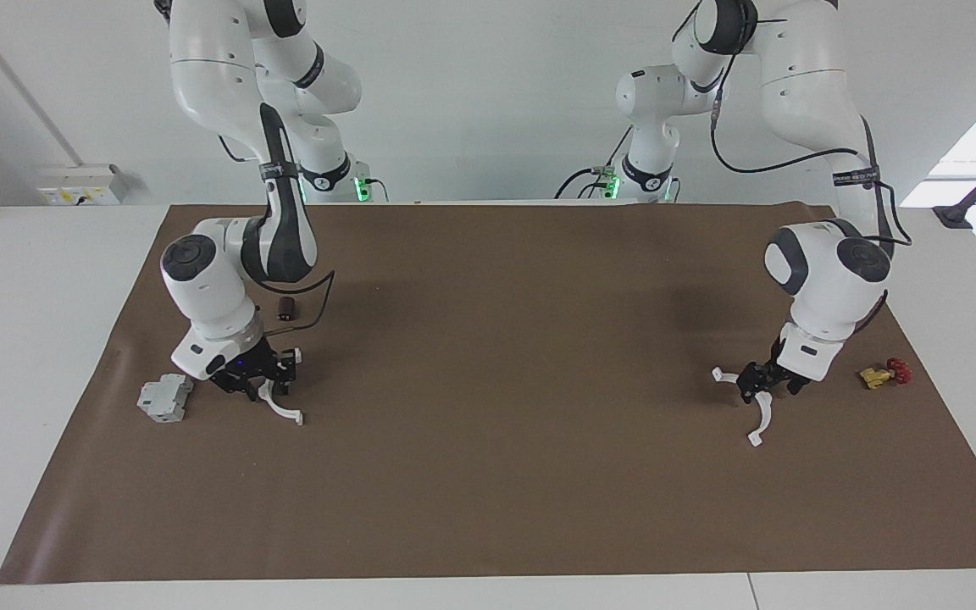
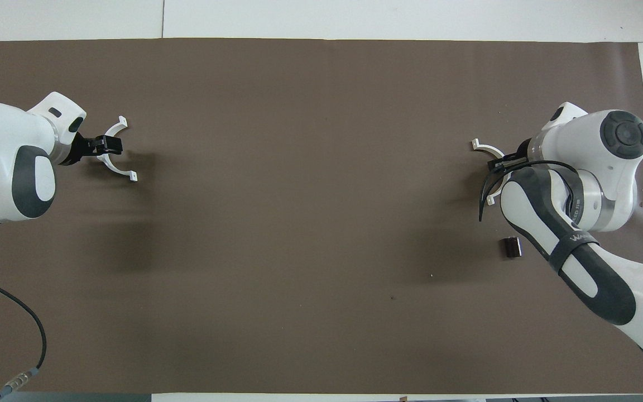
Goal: Assemble drain pipe with both arms
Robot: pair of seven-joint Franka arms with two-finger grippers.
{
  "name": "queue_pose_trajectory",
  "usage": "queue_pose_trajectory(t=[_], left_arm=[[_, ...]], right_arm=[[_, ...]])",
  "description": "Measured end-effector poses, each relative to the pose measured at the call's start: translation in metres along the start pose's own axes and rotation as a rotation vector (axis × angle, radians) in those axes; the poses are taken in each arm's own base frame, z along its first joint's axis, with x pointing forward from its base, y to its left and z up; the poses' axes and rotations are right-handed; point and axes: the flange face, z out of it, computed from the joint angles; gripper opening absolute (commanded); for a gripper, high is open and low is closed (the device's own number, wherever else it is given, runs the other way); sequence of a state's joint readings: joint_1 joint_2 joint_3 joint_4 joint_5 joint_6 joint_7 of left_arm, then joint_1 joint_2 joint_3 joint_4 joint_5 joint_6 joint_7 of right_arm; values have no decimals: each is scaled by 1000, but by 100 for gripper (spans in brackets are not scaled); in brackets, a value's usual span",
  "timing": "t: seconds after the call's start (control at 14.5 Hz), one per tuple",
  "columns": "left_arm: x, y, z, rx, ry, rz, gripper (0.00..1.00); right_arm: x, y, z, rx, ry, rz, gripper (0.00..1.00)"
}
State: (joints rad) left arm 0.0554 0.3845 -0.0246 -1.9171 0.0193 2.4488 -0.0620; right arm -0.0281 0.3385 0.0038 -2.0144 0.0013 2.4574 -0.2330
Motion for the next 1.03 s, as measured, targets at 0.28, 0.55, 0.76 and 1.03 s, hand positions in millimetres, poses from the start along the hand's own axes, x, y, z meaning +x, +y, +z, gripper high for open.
queue_pose_trajectory(t=[0.28,0.55,0.76,1.03], left_arm=[[0,1,0,-1,4,1,0],[1,1,-1,-1,9,1,0],[2,1,-2,-2,15,2,0],[8,-3,-19,-1,44,-4,0]], right_arm=[[0,0,0,0,1,-1,32],[-1,2,0,0,-1,-35,4],[2,2,-3,2,5,-36,0],[36,-31,-44,42,-39,-15,0]])
